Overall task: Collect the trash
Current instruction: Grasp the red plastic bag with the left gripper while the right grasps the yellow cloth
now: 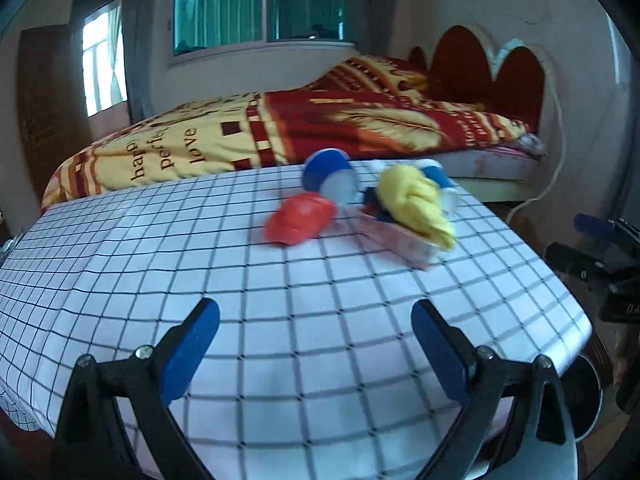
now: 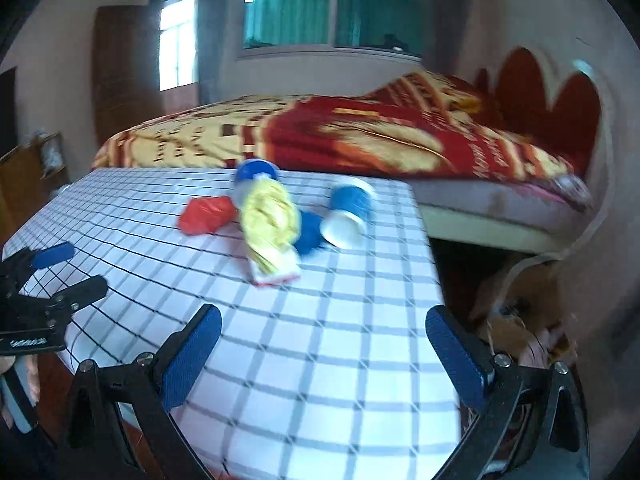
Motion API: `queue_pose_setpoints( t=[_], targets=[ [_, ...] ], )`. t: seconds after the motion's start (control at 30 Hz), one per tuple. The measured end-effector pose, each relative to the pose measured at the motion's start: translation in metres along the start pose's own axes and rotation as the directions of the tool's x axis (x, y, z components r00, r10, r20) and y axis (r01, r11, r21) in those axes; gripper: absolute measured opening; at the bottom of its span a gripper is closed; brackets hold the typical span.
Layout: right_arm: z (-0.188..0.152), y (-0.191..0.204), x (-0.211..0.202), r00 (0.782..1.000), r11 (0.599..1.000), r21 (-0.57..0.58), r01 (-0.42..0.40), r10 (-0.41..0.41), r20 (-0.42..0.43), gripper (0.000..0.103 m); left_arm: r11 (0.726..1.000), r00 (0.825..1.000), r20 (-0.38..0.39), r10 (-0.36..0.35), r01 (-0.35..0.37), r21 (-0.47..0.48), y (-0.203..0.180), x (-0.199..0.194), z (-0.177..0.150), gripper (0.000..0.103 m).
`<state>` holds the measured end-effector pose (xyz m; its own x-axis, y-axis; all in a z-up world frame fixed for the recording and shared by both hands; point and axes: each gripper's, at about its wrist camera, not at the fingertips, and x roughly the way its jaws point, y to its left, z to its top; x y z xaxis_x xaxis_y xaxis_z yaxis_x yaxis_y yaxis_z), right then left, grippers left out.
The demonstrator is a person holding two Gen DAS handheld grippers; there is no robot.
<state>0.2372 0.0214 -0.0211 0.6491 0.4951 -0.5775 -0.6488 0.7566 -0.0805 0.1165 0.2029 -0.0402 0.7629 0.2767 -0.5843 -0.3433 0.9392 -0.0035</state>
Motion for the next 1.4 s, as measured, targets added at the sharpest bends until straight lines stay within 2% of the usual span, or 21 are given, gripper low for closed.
queue_pose_setpoints(
  t=[0.03,0.07,0.17,0.43,0.5,0.53,0.63,0.67,0.8,0.87,0.9,0.93,1.03,1.2,1.4],
  targets=[
    [0.006,0.007,0.010,1.000,1.000,-0.016,-0.013,0.013,-0.004,0.088,1.000,1.000,-0.013,0.007,-0.007,-0.004,0.006,0.011,0.003,0.090],
    [0.011,0.011,0.018,1.000,0.999,-0.024,-0.025,0.025,-0.010,0.083,1.000,1.000,-0.025,0.011,-0.011,-0.004,0.009,0.016,0.005,0.087],
    [0.028,0.019,0.051,0.999,0.998,-0.035,-0.047,0.046,-0.027,0.083,1.000,0.999,-0.045,0.023,-0.023,-0.003,0.019,0.041,0.013,0.086],
    [0.053,0.029,0.135,0.991,0.993,-0.086,-0.085,0.075,-0.113,0.083,1.000,0.996,-0.087,-0.018,0.017,-0.005,0.026,0.101,0.041,0.086],
    [0.054,0.028,0.145,0.988,0.991,-0.091,-0.101,0.089,-0.127,0.076,0.999,0.994,-0.102,-0.037,0.037,-0.005,0.027,0.118,0.049,0.086],
    [0.055,0.028,0.151,0.986,0.989,-0.094,-0.113,0.100,-0.133,0.068,0.999,0.993,-0.107,-0.043,0.043,-0.003,0.027,0.123,0.052,0.086],
    [0.055,0.029,0.155,0.986,0.988,-0.094,-0.126,0.114,-0.120,0.061,0.997,0.988,-0.133,-0.078,0.081,0.014,0.025,0.142,0.059,0.086],
    [0.056,0.029,0.156,0.987,0.987,-0.093,-0.129,0.118,-0.114,0.055,0.996,0.986,-0.143,-0.088,0.092,0.020,0.024,0.148,0.061,0.086],
    [0.058,0.031,0.156,0.985,0.986,-0.080,-0.146,0.138,-0.105,0.043,0.992,0.977,-0.180,-0.117,0.123,0.025,0.022,0.162,0.066,0.074],
    [0.059,0.030,0.156,0.983,0.985,-0.071,-0.155,0.147,-0.106,0.036,0.989,0.970,-0.197,-0.145,0.149,0.008,0.024,0.167,0.067,0.057],
    [0.060,0.029,0.155,0.983,0.985,-0.066,-0.159,0.151,-0.102,0.034,0.986,0.965,-0.206,-0.163,0.165,-0.005,0.026,0.168,0.066,0.032],
    [0.060,0.029,0.152,0.982,0.985,-0.057,-0.165,0.159,-0.098,0.032,0.983,0.961,-0.209,-0.181,0.180,-0.024,0.029,0.168,0.066,0.029],
    [0.062,0.027,0.140,0.985,0.986,-0.045,-0.159,0.156,-0.073,0.030,0.979,0.964,-0.171,-0.203,0.200,-0.034,0.035,0.152,0.062,0.024],
    [0.062,0.024,0.117,0.988,0.988,-0.028,-0.154,0.154,-0.032,0.030,0.981,0.975,-0.103,-0.195,0.193,-0.026,0.042,0.111,0.054,0.024],
    [0.050,0.019,0.081,0.992,0.992,0.009,-0.125,0.125,0.000,0.030,0.978,0.974,-0.093,-0.207,0.209,0.006,0.036,0.077,0.037,0.024]
  ],
)
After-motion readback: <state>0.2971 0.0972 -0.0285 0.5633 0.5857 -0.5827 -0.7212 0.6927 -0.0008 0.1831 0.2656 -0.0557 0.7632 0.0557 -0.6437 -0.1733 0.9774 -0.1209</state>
